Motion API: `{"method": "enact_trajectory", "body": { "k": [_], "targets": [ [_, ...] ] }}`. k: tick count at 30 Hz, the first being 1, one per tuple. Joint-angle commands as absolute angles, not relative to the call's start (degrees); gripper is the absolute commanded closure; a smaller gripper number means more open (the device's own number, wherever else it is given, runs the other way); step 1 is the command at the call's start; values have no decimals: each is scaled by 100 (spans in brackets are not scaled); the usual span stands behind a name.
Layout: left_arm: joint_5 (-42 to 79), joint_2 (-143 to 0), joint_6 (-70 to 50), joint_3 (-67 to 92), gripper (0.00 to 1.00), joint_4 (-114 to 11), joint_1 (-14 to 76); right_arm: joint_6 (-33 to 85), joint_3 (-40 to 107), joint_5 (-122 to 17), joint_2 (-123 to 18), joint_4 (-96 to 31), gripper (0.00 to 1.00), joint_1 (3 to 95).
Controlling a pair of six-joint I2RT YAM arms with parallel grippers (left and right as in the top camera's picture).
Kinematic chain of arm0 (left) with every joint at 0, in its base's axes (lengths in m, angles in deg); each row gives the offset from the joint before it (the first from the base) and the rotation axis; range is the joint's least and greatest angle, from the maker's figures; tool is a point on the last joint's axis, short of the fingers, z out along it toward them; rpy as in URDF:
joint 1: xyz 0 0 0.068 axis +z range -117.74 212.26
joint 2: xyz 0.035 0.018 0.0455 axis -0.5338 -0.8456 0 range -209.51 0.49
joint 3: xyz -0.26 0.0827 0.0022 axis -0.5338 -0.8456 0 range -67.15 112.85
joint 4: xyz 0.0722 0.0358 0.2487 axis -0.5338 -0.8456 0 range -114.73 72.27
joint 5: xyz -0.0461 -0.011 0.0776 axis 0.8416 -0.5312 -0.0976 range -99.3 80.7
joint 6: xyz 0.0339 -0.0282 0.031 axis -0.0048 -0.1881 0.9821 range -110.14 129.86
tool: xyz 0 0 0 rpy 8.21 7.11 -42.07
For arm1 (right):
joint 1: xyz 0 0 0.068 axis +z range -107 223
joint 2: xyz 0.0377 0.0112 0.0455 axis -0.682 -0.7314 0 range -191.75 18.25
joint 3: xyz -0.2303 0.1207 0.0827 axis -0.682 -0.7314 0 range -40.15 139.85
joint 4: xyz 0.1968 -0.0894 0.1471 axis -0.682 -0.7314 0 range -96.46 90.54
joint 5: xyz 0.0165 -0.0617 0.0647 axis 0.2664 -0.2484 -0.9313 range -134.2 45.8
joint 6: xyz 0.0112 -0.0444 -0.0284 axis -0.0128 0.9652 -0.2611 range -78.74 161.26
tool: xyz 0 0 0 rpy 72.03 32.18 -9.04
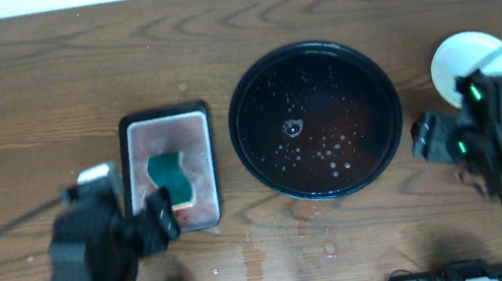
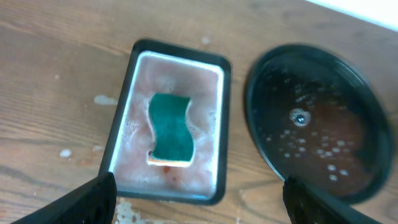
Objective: Clean dirty plates on tray and stack at the side
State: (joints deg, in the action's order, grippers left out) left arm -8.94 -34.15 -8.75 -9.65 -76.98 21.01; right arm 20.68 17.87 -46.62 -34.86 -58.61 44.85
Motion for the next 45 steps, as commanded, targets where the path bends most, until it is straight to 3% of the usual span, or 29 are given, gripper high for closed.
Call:
{"method": "enact_trajectory", "body": {
  "k": [1,4,7,12,23,30,35,39,45],
  "targets": [
    [-658,-2156,-1063,-931,14,-8126,1981,2003,1009,-4467,-1661,-5951,26,5033],
    [-345,-1159,-1194,-1171,14,-8209,1981,1874,292,-4485,-190,-5966,20,5261],
    [-354,-687,-1188,-1271,14,-8100,1981,1511,82,-4533,650,-5907,1,5274],
    [-345,-674,-1190,-1271,14,-7886,1981,431,82,-4657,1026,-6097,1,5274],
    [-348,-674,-1185,-1271,14,-7923,1981,420,82,-4810,1021,-7721,1,5274],
    [-940,-665,-923,-1372,14,-7892,1981,446,82,-4810,1021,-7791,1,5274],
    [-1088,-580,-243,-2998,14,-6102,2211,446,82,-4810,1021,-7791,1,5274],
    [-184,-228,218,-4336,14,-4452,2716,446,82,-4810,1021,-7791,1,5274],
    [-72,39,659,-5426,14,-3709,3179,446,82,-4810,1021,-7791,1,5276]
  ]
}}
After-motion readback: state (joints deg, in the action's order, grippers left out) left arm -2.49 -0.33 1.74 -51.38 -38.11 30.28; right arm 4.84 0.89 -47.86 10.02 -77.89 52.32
